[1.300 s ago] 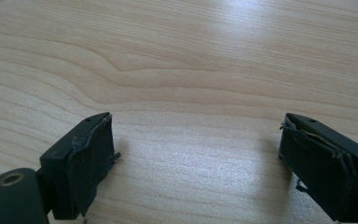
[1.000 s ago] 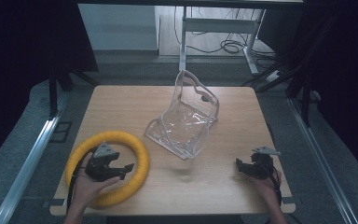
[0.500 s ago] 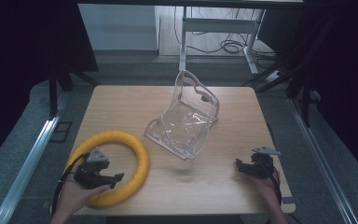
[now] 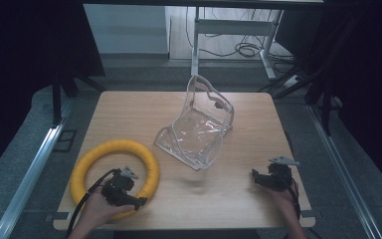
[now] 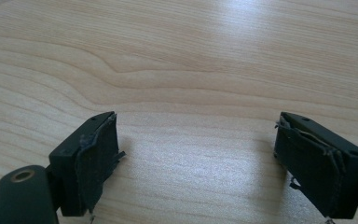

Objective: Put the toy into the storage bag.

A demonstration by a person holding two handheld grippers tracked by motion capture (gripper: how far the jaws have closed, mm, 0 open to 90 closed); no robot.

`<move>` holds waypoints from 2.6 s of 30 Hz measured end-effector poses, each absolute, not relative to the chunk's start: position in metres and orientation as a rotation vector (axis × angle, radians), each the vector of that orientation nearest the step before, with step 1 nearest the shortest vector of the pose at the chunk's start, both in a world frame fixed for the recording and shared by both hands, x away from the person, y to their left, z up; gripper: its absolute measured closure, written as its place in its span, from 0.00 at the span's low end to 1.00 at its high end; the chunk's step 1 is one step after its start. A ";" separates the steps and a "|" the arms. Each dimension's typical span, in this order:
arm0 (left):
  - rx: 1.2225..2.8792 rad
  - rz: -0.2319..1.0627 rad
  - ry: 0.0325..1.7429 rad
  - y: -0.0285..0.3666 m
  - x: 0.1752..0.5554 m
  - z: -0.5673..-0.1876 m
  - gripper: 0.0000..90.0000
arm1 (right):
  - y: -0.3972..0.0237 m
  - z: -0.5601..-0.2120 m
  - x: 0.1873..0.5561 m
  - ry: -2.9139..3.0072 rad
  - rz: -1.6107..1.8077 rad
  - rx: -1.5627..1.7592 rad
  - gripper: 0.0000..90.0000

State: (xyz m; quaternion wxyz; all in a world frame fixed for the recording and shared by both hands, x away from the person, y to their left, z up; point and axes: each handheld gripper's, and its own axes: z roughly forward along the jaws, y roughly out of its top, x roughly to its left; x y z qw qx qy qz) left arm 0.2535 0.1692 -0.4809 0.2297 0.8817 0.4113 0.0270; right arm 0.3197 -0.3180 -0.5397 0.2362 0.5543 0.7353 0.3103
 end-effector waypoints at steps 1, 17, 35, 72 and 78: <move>2.432 0.067 1.140 0.167 0.256 -0.483 0.30 | -0.318 -0.540 0.320 2.016 0.851 1.521 0.15; 2.470 0.044 1.266 0.143 0.280 -0.507 0.45 | -0.318 -0.540 0.320 2.010 0.847 1.527 0.15; 2.199 0.062 1.269 0.164 0.268 -0.500 0.55 | -0.319 -0.540 0.320 1.998 0.846 1.530 0.15; 1.740 0.554 1.101 0.210 0.234 -0.426 0.55 | -0.319 -0.540 0.320 1.986 0.839 1.544 0.15; 1.723 0.575 1.083 0.210 0.235 -0.420 0.56 | -0.319 -0.540 0.320 1.986 0.839 1.544 0.15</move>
